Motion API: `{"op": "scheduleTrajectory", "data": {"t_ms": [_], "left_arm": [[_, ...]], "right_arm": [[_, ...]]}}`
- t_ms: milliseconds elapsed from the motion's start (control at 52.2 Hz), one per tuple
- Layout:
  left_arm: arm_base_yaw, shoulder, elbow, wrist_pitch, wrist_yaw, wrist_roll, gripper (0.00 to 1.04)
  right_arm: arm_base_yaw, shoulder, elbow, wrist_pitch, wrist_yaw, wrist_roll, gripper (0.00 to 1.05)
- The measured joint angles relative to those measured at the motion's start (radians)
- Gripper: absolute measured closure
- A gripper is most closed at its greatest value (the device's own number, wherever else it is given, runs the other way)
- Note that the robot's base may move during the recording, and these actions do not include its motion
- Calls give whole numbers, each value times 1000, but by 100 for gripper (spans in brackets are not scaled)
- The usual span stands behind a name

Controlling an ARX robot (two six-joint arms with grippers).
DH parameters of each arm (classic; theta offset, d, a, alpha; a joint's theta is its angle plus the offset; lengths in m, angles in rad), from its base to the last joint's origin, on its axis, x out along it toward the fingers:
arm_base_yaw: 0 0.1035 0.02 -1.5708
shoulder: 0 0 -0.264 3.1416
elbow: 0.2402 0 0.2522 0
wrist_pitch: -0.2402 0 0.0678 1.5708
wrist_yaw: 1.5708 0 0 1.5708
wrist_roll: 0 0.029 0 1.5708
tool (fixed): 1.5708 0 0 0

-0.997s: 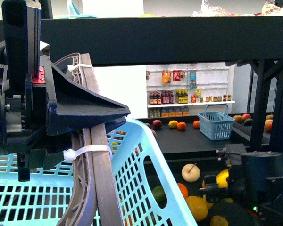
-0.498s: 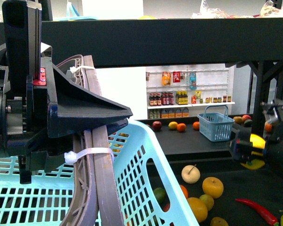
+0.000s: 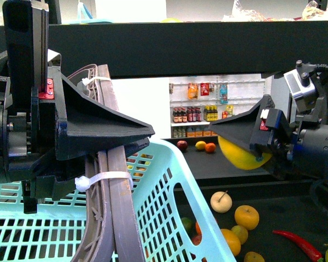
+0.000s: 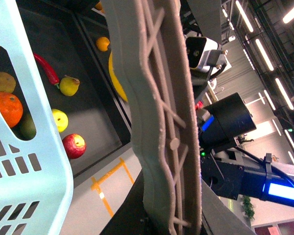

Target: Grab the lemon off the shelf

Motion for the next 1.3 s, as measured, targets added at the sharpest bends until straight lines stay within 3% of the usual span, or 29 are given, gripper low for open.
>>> {"op": "scheduleTrajectory", "data": {"t_ms": [326, 747, 901, 1303], "left_arm": [[0, 0, 0, 0, -3, 0, 95], [0, 0, 0, 0, -1, 0, 95], [0, 0, 0, 0, 0, 0, 95], [0, 0, 0, 0, -3, -4, 95]], "right_arm": [[108, 2, -85, 109, -95, -45, 30], [198, 50, -119, 35, -9, -375, 30], [207, 52, -121, 29, -4, -410, 6], [171, 68, -103, 29, 42, -410, 7]]}}
